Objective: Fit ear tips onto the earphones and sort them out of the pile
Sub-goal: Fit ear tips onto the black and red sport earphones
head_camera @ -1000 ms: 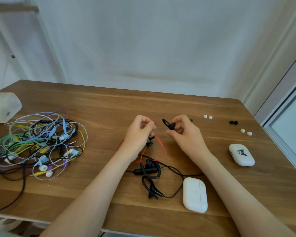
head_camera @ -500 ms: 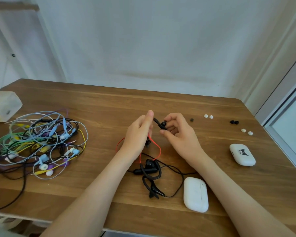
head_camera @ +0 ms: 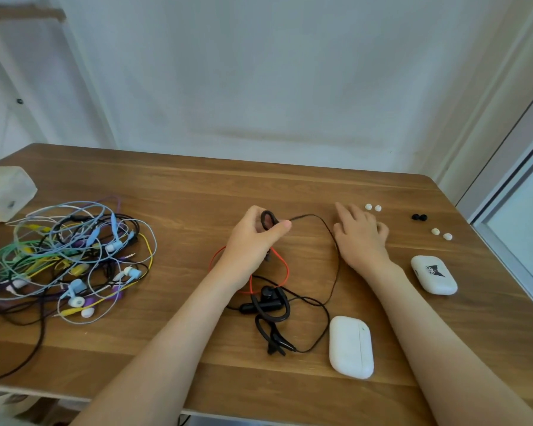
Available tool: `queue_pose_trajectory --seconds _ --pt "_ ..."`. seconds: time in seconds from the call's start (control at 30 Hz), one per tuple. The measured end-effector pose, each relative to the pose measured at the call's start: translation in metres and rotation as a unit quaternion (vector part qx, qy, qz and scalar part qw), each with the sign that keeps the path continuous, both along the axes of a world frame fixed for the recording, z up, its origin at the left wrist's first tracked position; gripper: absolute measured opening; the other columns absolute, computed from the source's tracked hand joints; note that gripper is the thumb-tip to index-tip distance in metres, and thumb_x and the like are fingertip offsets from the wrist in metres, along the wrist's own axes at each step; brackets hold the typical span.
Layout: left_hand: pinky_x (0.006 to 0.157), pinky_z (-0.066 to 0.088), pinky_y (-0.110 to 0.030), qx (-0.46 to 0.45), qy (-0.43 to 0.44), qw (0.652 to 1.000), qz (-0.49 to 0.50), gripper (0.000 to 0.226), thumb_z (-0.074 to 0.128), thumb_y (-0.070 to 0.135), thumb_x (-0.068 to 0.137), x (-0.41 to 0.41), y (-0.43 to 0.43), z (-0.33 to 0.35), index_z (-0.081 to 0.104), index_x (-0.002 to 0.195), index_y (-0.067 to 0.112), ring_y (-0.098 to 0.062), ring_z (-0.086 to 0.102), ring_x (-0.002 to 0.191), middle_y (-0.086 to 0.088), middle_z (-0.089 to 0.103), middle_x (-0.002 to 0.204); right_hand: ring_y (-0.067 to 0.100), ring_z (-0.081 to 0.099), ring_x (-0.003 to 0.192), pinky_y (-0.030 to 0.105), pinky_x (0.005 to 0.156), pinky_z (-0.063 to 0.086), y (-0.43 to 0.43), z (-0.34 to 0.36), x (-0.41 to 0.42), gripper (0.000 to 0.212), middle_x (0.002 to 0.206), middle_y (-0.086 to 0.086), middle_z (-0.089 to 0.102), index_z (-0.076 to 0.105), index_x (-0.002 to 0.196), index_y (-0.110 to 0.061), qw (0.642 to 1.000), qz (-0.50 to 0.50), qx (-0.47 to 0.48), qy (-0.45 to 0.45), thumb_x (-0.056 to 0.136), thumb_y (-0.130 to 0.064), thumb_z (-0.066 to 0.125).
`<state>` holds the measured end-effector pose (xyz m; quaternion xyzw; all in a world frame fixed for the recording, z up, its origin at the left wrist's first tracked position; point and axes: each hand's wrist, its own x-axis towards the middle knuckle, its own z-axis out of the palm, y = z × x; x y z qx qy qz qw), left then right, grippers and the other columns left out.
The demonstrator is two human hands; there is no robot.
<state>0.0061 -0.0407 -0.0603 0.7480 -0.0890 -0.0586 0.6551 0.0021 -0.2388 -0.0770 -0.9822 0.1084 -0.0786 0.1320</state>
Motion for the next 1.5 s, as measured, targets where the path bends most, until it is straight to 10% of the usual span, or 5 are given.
queue_pose_trajectory --seconds 0.53,0.73,0.93,1.27,1.5 --pt "0.067 0.039 -0.017 0.174 -0.078 0.981 -0.028 0.001 0.059 0.023 0.09 -0.004 0.0 0.002 0.06 0.09 0.024 -0.005 0.054 0.09 0.009 0.062 0.1 0.033 0.043 0.118 0.039 0.094 0.036 -0.001 0.0 -0.001 0.022 0.122 0.016 0.052 0.055 0.113 -0.003 0.99 -0.085 0.041 -0.104 0.096 -0.004 0.04" --pt "0.076 0.036 -0.022 0.323 -0.159 0.932 -0.04 0.013 0.056 0.017 0.09 -0.001 -0.004 -0.007 0.056 0.101 0.024 -0.011 0.047 0.092 0.007 0.048 0.103 0.001 0.052 0.079 0.01 0.065 0.041 0.016 0.034 -0.022 0.012 0.088 -0.013 0.056 0.056 0.103 -0.02 0.902 -0.025 0.351 -0.251 0.096 -0.014 0.05" --pt "0.065 0.037 -0.004 0.279 -0.168 0.945 -0.004 0.013 0.062 0.021 0.089 -0.002 -0.002 -0.004 0.06 0.102 0.025 0.003 0.049 0.078 0.01 0.053 0.096 -0.003 0.056 0.078 0.013 0.074 0.046 0.044 0.035 -0.033 0.022 0.083 -0.016 0.063 0.063 0.087 -0.029 0.891 0.171 0.385 -0.166 0.088 -0.007 0.063" --pt "0.069 0.048 -0.029 0.21 -0.142 0.966 -0.053 0.015 0.061 0.041 0.088 -0.004 0.0 -0.003 0.059 0.093 0.027 -0.008 0.06 0.079 0.008 0.067 0.089 0.021 0.065 0.082 0.039 0.075 0.058 0.046 0.018 -0.026 0.015 0.088 0.002 0.067 0.063 0.09 -0.023 0.886 0.157 0.424 -0.107 0.093 -0.009 0.057" --pt "0.055 0.039 -0.011 0.131 -0.106 0.985 -0.023 0.034 0.065 0.042 0.086 -0.004 -0.001 -0.003 0.045 0.101 0.019 -0.004 0.052 0.066 0.005 0.058 0.082 0.012 0.062 0.07 0.025 0.069 0.054 0.051 0.016 -0.027 0.014 0.088 0.008 0.067 0.063 0.092 -0.014 0.843 0.173 0.505 -0.072 0.093 -0.003 0.055"
